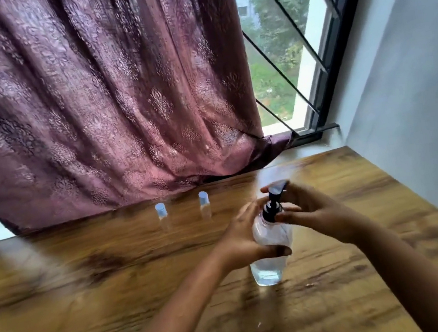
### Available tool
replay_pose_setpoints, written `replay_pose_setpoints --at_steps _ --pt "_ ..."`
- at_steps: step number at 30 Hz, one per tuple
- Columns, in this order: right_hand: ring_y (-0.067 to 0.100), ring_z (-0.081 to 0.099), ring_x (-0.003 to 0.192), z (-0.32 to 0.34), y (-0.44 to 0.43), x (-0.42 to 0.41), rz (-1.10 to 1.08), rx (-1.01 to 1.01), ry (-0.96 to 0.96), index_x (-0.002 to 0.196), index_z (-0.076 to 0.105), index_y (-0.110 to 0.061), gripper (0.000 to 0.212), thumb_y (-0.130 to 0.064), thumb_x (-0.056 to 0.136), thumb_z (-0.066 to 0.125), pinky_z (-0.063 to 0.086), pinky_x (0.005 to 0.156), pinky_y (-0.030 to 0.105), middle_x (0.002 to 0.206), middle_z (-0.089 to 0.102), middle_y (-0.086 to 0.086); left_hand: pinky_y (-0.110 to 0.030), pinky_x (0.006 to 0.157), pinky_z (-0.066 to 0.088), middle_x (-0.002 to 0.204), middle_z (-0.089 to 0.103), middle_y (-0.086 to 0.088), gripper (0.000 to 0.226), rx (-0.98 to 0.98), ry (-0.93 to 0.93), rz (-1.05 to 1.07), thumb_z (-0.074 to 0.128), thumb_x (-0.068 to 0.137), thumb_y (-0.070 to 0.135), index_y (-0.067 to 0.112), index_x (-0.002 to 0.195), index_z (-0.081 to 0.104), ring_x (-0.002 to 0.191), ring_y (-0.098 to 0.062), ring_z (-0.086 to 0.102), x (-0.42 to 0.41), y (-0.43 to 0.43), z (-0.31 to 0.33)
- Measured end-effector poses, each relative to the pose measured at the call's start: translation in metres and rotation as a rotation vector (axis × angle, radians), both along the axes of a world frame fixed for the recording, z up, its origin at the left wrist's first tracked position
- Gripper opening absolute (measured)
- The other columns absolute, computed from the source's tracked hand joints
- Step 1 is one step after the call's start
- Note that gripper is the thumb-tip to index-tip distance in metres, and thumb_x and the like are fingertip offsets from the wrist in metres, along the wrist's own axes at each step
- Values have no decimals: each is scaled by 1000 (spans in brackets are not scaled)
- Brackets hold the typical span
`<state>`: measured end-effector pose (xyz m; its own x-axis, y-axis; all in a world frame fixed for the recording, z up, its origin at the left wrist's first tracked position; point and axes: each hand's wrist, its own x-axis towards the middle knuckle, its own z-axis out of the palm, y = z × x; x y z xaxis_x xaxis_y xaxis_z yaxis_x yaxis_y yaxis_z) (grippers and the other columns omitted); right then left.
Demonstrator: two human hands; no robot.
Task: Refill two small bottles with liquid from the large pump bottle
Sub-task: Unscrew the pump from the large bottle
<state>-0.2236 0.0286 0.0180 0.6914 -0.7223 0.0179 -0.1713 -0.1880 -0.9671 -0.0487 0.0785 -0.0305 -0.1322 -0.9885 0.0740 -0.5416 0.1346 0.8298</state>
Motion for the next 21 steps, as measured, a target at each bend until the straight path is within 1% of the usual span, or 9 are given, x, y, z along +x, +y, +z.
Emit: replay_pose_setpoints --at_steps 2,4,6,8,10,13,16,19,21 --pt "13 56 118 -2 12 0 -56 -31 37 119 57 -17 50 -20 73 76 45 103 45 124 59 4 -35 112 34 127 38 25 87 3 26 -18 86 56 42 54 123 32 126 -5 38 2 4 -2" --pt "5 58 107 -3 25 9 -220 -141 98 108 60 -22 52 -34 63 83 52 91 35 116 58 -1 -41 108 40 130 44 18 85 -25 54 -13 82 51 52 48 125 40 125 -9 43 1 6 -3" --pt "7 60 94 -7 36 21 -403 -289 137 100 60 -22 49 -34 59 85 52 81 28 103 62 0 -40 104 44 128 47 14 84 -27 79 -21 80 51 54 46 125 42 122 -8 46 -2 12 -2" --pt "13 63 87 -10 42 29 -496 -404 144 94 62 -17 43 -31 61 85 53 78 32 91 67 3 -35 101 45 126 48 16 83 -21 110 -15 82 51 51 45 124 43 120 -6 48 -5 18 -3" --pt "14 66 85 -10 45 27 -453 -460 123 91 64 -14 38 -28 63 84 54 80 38 87 70 3 -28 97 42 121 47 24 82 -33 112 -6 86 54 45 49 123 42 118 -5 47 -4 25 -6" --pt "13 66 99 -5 48 13 -248 -321 41 104 64 -12 36 -13 71 79 50 94 38 100 72 3 -29 99 41 122 43 30 84 -31 106 -8 87 55 43 56 122 37 121 -5 45 -3 33 -11" --pt "16 58 118 5 50 0 -20 -36 31 119 61 -16 40 -13 79 67 40 105 44 121 66 2 -30 103 36 129 37 30 88 -14 98 -22 85 57 44 60 124 31 127 -3 36 -6 44 -9" --pt "14 56 120 11 53 0 41 24 5 122 59 -22 44 -10 79 64 43 103 38 126 63 -2 -17 93 35 119 34 42 85 -17 129 9 86 61 36 56 124 32 117 6 38 -9 51 -11" --pt "10 61 111 9 57 8 -2 4 -40 114 62 -24 40 -4 80 67 50 93 27 116 68 -3 -10 90 34 121 36 41 86 -30 153 15 85 61 37 60 121 29 115 12 39 -11 50 -16"
